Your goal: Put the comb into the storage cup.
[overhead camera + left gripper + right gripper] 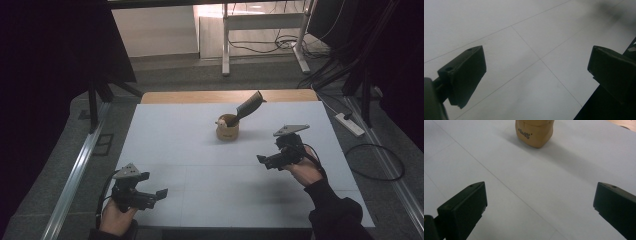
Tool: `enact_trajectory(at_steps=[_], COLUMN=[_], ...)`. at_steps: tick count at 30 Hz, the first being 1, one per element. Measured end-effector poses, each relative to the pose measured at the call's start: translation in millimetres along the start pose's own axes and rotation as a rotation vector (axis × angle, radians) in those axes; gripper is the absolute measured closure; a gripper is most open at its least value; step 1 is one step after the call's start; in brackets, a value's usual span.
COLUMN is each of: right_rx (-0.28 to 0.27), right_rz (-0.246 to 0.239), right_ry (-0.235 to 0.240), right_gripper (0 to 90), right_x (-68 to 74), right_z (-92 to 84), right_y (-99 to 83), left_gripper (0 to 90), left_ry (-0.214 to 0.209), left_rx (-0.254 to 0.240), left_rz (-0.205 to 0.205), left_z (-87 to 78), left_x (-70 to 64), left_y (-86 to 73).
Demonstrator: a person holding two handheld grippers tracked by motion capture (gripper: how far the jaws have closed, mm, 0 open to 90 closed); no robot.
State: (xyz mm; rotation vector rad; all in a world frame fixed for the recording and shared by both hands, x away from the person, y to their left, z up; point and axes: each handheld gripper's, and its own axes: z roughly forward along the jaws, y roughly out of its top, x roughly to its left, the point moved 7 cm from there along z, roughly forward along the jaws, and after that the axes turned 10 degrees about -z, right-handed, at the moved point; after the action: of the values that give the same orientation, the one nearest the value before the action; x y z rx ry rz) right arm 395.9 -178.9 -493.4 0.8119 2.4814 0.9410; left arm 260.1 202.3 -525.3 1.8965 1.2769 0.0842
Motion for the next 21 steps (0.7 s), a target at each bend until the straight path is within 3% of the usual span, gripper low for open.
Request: enact_trajectory(at_steps=[10, 21], right_rx=[0.036, 0.041], right_rz=[-0.035, -0.012], right_ry=[-0.016, -0.052], right_gripper=[0.0, 0.0], right_x=[8.4, 8.8], right_z=[-7.3, -27.1], right_y=[-18.8, -40.8], left_gripper=[2.5, 2.5], left_ry=[-0.001, -0.002], left_rx=[-0.001, 0.000], left_rz=[0.000, 0.001], left_z=[0.0, 0.0], left_x=[-0.1, -0.2], left_y=[0.0, 0.0])
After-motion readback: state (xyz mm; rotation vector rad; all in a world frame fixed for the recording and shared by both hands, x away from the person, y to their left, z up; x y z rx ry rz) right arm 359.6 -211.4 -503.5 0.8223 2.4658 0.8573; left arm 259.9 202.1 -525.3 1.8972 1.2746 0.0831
